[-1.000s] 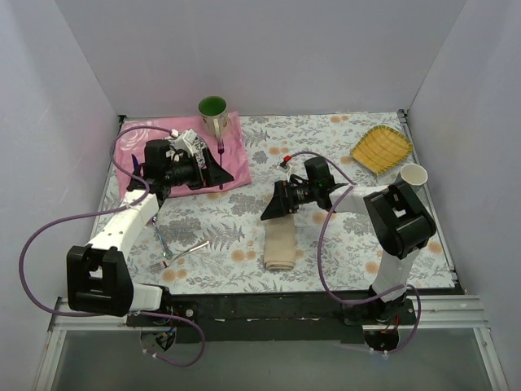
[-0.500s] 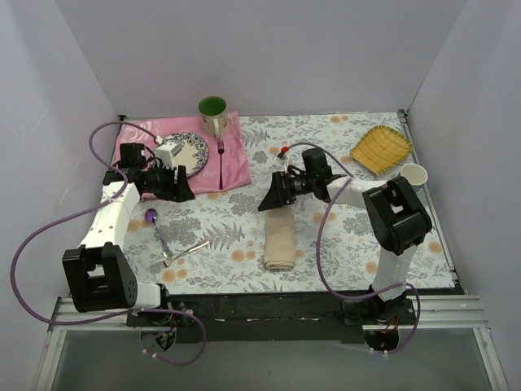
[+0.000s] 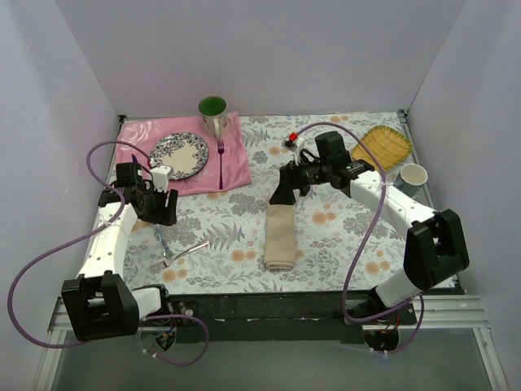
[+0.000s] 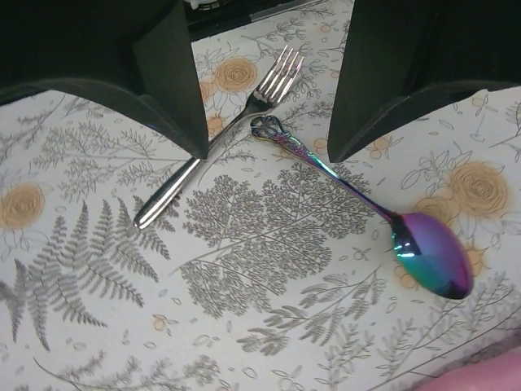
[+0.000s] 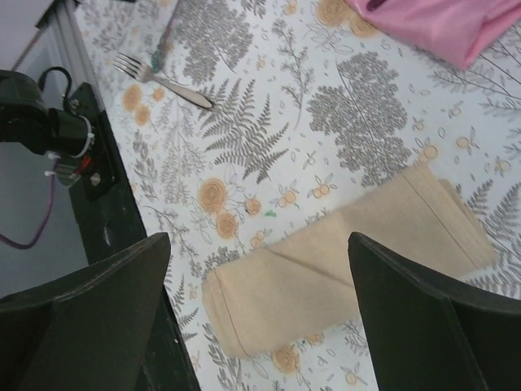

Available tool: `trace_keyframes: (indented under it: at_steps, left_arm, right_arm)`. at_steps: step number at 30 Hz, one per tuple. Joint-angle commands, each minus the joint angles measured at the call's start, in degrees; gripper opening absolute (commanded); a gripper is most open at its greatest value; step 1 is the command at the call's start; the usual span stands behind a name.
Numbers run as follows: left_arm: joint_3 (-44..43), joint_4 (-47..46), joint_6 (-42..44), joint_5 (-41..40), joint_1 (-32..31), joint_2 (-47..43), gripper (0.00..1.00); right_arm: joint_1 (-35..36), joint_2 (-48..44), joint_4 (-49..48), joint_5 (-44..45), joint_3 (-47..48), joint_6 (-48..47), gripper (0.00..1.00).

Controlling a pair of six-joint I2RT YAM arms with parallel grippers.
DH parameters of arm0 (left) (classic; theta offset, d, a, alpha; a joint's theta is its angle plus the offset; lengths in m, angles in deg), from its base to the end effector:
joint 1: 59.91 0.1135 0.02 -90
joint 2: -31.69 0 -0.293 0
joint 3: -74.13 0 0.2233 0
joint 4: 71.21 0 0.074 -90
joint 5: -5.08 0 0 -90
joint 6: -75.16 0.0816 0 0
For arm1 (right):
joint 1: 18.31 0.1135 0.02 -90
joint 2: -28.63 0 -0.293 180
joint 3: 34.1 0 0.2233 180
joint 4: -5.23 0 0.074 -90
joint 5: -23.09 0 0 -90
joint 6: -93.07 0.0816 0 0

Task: Fold the napkin into a case and place the utensils inside
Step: Pick up the spoon from the corner of the board.

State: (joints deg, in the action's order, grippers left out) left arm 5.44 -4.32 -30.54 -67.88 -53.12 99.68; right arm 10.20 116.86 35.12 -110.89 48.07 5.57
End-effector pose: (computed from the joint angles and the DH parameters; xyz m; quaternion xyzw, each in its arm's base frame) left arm 0.1963 -0.0007 0.2488 -0.1587 0.9551 -0.1604 0.1921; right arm 0.2721 0.2123 0.3049 -0.3517 0.7665 0.4340 0.3168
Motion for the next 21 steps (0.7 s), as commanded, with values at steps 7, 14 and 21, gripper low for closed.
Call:
trace_keyframes:
  at_steps: [7,14,21]
  left_arm:
    - [-4.1,-5.6,-19.4,-8.4,9.6,12.2,0.49]
    - [-2.7,-4.8,-20.1,-3.3,11.7,16.0,0.49]
    - [-1.0,-7.9,-20.9,-2.8,11.7,20.8,0.46]
  right_arm:
    - [0.0,-3.9,8.9,9.3,4.1,-3.1,0.99]
    - [-0.1,-3.4,7.9,9.5,6.1,-2.9,0.99]
    - [0.0,-2.9,7.1,9.3,5.9,-1.2,0.99]
